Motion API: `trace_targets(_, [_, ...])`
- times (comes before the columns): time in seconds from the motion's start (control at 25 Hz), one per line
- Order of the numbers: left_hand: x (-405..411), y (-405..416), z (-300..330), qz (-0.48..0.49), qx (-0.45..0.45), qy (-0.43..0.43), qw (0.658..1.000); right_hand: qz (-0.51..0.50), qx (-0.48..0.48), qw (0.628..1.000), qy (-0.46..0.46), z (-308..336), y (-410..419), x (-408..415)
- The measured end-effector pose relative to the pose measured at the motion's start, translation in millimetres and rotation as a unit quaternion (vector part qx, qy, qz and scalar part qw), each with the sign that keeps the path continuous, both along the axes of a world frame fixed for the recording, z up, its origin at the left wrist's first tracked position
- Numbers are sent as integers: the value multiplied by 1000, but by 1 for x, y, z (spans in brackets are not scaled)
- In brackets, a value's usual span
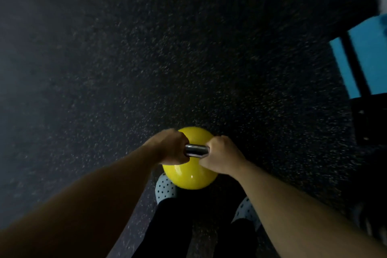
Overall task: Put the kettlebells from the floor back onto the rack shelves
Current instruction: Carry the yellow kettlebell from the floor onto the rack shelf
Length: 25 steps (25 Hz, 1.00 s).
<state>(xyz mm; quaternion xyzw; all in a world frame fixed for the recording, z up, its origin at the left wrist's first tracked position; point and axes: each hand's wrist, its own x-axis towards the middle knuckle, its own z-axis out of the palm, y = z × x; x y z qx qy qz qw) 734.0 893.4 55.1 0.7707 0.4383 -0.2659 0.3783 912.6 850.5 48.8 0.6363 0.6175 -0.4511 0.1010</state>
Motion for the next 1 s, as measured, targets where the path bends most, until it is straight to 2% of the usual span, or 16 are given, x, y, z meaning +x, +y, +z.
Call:
trace_targets(0.2, [106,41,76,-143,44,-38,988,-125,29,991,-40,74,-2,92])
trace_targets(0.32, [190,85,117,-230,77,-57,968,-223,46,973,-43,111,14,157])
trace_targets(0.44, [277,126,151,-292,118,-78,946,-278,93,954,-62,143,39,225])
trace_targets(0.68, [438,192,223,-406,239,-139,871,-324,221,906,-160,218,80,357])
trace_targets(0.88, [566,242,271,-451,282,-251,809,-398,283,834,-258,268,114,457])
trace_targets(1.0, [635,265,292,-480,300,-277,776,-438,304,797,-283,288,130,507])
